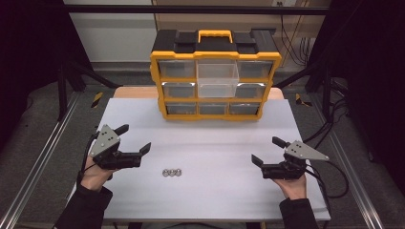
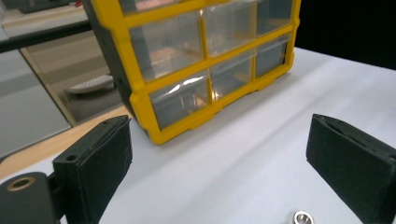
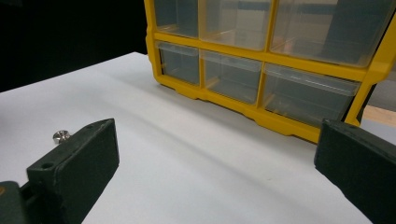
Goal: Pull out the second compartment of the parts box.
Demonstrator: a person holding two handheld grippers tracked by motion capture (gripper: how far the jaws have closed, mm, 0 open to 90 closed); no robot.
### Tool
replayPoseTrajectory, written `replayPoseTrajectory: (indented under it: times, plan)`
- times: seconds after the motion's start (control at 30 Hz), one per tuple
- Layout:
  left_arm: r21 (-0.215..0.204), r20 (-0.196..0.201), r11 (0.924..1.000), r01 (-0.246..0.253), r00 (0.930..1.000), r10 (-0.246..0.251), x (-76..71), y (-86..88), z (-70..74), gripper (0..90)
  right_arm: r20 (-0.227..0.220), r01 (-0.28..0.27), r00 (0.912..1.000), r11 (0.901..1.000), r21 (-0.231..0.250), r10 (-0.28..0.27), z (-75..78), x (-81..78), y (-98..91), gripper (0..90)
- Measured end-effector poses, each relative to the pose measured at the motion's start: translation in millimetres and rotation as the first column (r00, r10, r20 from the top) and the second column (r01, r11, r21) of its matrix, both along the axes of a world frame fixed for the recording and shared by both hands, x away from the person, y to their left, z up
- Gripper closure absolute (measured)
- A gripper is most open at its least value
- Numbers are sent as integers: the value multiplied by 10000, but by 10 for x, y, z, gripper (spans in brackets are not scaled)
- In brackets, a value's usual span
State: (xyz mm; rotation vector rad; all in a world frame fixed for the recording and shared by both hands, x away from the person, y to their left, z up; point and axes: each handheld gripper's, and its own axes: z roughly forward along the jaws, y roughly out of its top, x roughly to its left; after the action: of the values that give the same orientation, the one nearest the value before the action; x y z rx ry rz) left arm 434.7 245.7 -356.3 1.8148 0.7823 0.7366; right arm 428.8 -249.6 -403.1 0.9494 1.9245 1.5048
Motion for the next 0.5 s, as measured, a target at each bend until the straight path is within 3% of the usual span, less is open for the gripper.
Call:
replayPoseTrajectory:
  times: [0.1, 0.27, 0.5]
  plan:
    - [93, -428, 10000, -15, 9991, 19, 24, 12, -69, 68, 6, 15, 10000, 10000, 4, -15, 1, 0, -1, 4]
    - [19, -853, 9994, 350, 9957, -347, 29, 17, -172, 56, 30, 23, 10000, 10000, -5, -23, 0, -4, -3, 4]
    - [149, -921, 9984, 541, 9944, -525, -13, 16, -313, 37, 31, 37, 10000, 10000, 72, -37, 7, -8, -8, 4]
